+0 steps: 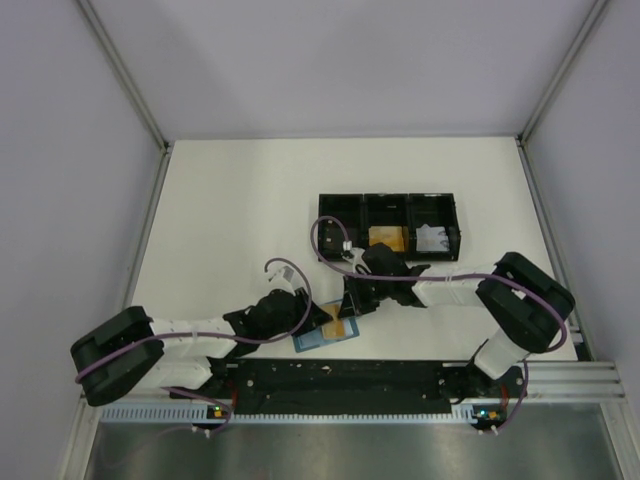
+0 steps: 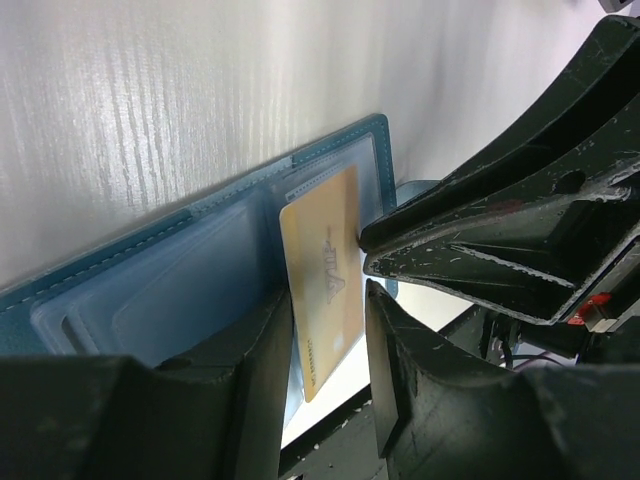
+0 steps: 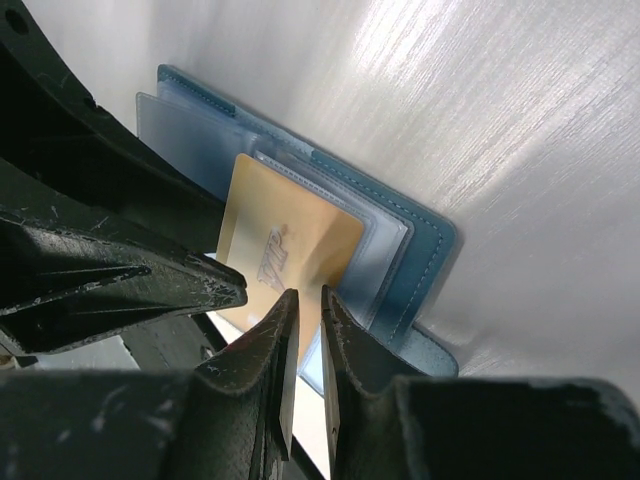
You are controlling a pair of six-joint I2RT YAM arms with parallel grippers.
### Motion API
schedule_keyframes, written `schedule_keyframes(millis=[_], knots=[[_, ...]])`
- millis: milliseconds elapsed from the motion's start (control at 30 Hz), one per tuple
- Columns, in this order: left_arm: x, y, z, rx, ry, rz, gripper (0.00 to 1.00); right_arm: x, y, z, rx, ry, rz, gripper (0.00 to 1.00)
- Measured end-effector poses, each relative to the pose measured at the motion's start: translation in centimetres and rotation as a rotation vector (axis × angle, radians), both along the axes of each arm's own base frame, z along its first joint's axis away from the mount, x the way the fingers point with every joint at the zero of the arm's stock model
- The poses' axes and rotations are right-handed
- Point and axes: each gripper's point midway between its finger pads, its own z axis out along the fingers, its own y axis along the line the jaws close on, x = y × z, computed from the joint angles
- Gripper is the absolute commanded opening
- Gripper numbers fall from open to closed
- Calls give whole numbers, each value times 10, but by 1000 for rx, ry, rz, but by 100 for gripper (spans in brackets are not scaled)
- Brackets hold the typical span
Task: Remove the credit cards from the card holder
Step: Remove the credit card from the card holder.
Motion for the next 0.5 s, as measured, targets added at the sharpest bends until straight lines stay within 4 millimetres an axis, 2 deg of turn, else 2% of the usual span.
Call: schedule_keyframes(millis=[133, 500], knots=[[-1, 1, -1, -17, 0, 8, 34, 0, 1, 0, 3, 4, -1, 15], [-6, 9, -2, -37, 10, 19, 0, 0, 1, -1, 0, 6, -5, 15]])
